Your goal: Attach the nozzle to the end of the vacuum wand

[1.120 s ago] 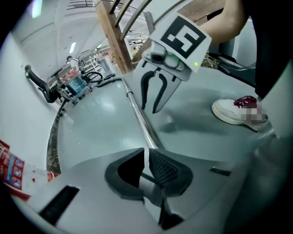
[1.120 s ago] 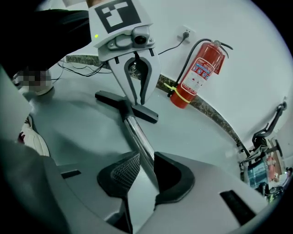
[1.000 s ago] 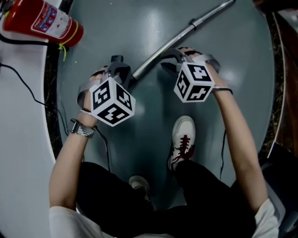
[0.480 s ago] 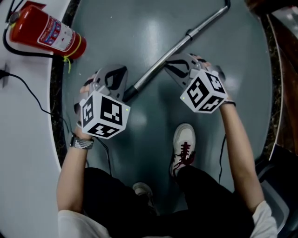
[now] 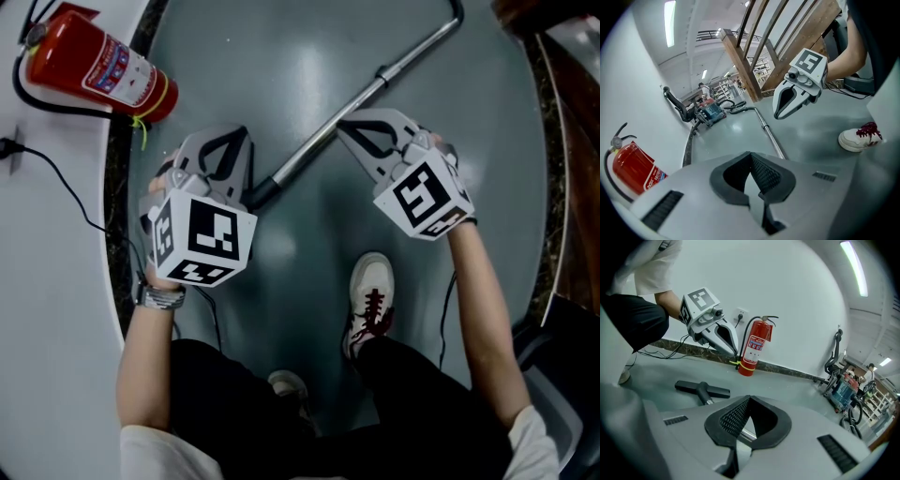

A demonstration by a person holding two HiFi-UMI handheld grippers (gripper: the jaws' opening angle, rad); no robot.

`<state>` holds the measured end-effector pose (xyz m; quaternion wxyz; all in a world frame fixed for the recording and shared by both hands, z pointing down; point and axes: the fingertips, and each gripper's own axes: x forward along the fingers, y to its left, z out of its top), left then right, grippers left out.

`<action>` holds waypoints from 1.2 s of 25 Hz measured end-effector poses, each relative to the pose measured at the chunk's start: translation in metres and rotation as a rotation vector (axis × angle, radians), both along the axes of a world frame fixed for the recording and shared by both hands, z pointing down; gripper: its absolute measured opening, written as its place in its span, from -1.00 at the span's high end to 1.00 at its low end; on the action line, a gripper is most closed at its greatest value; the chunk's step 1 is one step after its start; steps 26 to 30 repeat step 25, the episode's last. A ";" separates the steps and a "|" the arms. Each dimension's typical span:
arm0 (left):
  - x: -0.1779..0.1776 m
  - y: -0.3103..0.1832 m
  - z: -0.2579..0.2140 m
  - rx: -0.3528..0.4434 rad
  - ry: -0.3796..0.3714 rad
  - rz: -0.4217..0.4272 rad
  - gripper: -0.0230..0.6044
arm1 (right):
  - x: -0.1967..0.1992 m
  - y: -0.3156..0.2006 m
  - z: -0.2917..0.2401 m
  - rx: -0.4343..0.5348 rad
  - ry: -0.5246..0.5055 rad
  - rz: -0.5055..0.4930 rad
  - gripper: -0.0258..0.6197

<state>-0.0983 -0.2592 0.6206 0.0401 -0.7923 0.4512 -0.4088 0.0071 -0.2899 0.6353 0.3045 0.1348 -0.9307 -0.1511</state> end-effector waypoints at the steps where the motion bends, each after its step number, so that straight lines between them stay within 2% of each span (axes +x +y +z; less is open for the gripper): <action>1: 0.001 -0.001 -0.002 0.006 0.004 0.000 0.93 | 0.000 0.000 -0.003 -0.005 -0.013 0.004 0.84; 10: -0.001 -0.001 -0.016 0.035 0.037 -0.014 0.93 | -0.006 0.000 -0.024 -0.070 -0.120 0.022 0.84; 30: -0.012 -0.001 -0.024 0.042 0.070 -0.049 0.93 | -0.013 0.000 -0.028 -0.102 -0.169 0.027 0.84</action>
